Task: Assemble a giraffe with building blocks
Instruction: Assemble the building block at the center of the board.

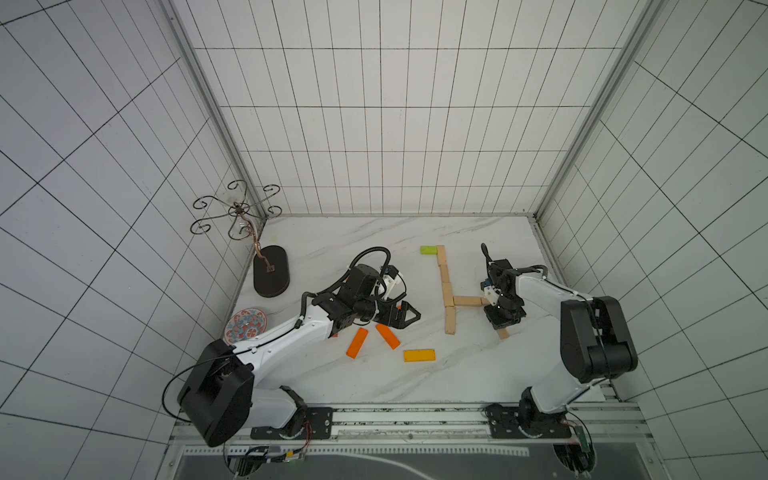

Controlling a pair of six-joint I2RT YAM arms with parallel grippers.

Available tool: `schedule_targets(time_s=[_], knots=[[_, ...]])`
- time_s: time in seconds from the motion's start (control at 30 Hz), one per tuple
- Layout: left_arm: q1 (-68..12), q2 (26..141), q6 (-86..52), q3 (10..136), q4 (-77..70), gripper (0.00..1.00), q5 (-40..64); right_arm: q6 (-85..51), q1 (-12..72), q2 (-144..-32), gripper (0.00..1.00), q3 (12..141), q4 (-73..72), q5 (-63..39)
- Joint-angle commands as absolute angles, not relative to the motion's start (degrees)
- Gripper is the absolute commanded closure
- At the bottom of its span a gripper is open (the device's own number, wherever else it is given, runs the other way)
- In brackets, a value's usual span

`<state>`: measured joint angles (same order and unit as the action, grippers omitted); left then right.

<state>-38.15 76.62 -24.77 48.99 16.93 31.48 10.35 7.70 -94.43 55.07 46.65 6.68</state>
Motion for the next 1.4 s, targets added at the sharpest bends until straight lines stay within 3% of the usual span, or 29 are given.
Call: schedule_targets(time_s=[0.0,1.07,1.37], knots=[[-38.23,76.77,-24.08,49.74,16.34,0.03,31.32,9.08,5.88,-95.41,0.84,60.37,48.34,6.65],[-38.15,76.99,-23.98,49.33,16.52,0.03,30.50,5.09,2.48,-98.88,0.81,64.25,46.31,7.08],[-38.14,77.10,-23.91,49.31,16.52,0.03,30.46,5.37,2.15,-99.13,0.76,63.63,46.07,7.01]])
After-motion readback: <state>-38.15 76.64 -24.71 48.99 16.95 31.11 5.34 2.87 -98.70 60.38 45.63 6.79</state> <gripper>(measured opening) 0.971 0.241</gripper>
